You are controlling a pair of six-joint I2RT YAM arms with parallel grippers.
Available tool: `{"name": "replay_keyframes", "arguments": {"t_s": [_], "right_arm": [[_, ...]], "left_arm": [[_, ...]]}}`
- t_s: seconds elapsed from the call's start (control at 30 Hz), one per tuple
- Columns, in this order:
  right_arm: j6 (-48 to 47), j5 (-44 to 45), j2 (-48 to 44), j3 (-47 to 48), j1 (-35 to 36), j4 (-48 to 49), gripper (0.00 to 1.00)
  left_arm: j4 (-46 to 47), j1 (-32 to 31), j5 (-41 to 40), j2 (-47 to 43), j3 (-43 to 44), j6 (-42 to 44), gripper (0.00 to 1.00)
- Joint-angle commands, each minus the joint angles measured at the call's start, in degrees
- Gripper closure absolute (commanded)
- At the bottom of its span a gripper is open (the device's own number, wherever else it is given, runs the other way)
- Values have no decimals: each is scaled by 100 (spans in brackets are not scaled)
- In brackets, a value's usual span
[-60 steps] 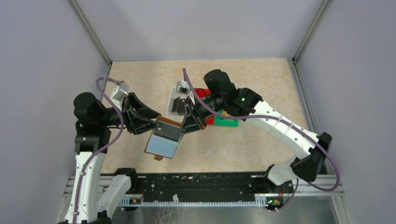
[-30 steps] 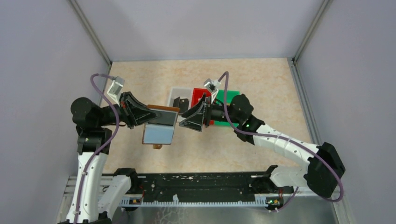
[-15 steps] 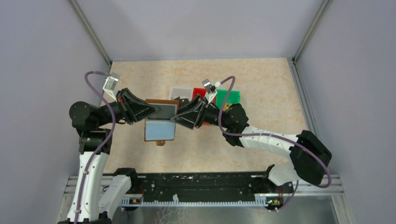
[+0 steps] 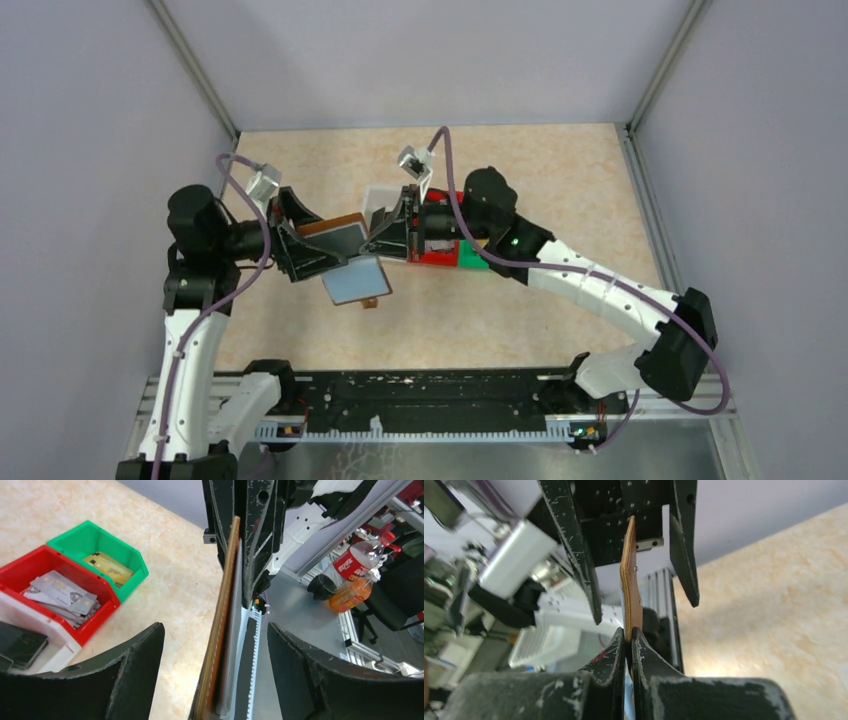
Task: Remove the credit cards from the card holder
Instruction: Remove the credit card from the card holder.
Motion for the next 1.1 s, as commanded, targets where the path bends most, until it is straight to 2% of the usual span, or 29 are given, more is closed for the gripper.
{"name": "replay_keyframes", "arguments": {"t_s": [0.0,0.13,0.23,0.4,0.67,0.87,0.9,0.97,1.0,1.07], "right_arm": [[-2372,-709,45,1224,-10,-4054,100],[-3062,-617,392,1857,64,-5191,100],[-3319,-624,563,2201,134,-5520,100],[-3606,-714,863,2808,195,-5890,100],[-3963,-852,1153,3266,250,-6241,100],[-4105,-846,1189,3367,270,-6196,100],[-4089,-828,1188,3384,277,-6153,98],[-3942,-490,1126,3349,264,-5918,84],[-3799,-260,1064,3297,245,-5742,83],[-3344,-16,866,3077,120,-5227,71]], "left_arm": [[-2611,-13,847,248,603,3074,22],[-2914,-13,1042,300,535,3331,35],[-3091,-13,1104,266,468,3565,44],[-3378,-13,1119,314,248,3914,57],[-3597,-13,1126,393,193,4154,63],[-3606,-13,1344,391,266,4075,82],[-3600,-13,1377,385,266,4062,86],[-3479,-13,1376,395,230,3884,94],[-3286,-13,1344,399,186,3645,97],[-2659,-13,1305,395,34,2979,100]]}}
